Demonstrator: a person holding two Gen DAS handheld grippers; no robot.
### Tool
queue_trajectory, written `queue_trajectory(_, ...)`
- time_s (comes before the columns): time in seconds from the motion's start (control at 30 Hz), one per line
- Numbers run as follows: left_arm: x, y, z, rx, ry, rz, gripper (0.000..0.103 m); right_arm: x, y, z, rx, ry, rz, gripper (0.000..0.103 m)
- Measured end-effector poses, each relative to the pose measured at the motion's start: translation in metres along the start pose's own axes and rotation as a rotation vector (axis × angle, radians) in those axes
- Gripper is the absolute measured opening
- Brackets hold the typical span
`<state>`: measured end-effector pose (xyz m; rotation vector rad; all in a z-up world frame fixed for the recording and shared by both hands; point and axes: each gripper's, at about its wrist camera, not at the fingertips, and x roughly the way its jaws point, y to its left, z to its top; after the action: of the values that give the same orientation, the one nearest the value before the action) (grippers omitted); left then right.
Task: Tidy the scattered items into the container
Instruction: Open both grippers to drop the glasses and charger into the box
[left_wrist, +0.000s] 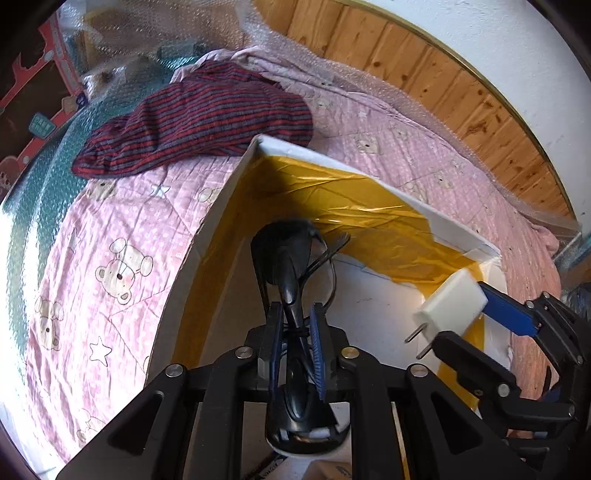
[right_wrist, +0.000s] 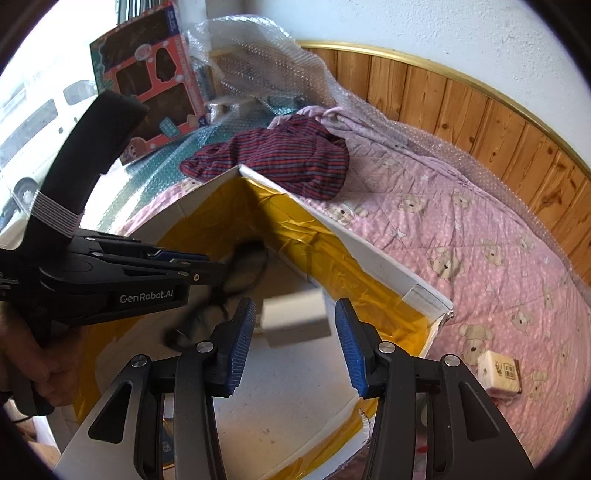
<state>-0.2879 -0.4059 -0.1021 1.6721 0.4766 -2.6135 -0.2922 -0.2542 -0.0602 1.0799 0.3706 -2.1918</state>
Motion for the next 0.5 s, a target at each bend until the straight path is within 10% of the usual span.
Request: queue_trajectory(0.5, -0.033, -0.011, -0.018, -0.016, -0.031, -0.057, 0.023, -0.053, -0.013, -0.032, 0.156, -0.109, 0.069, 0.048)
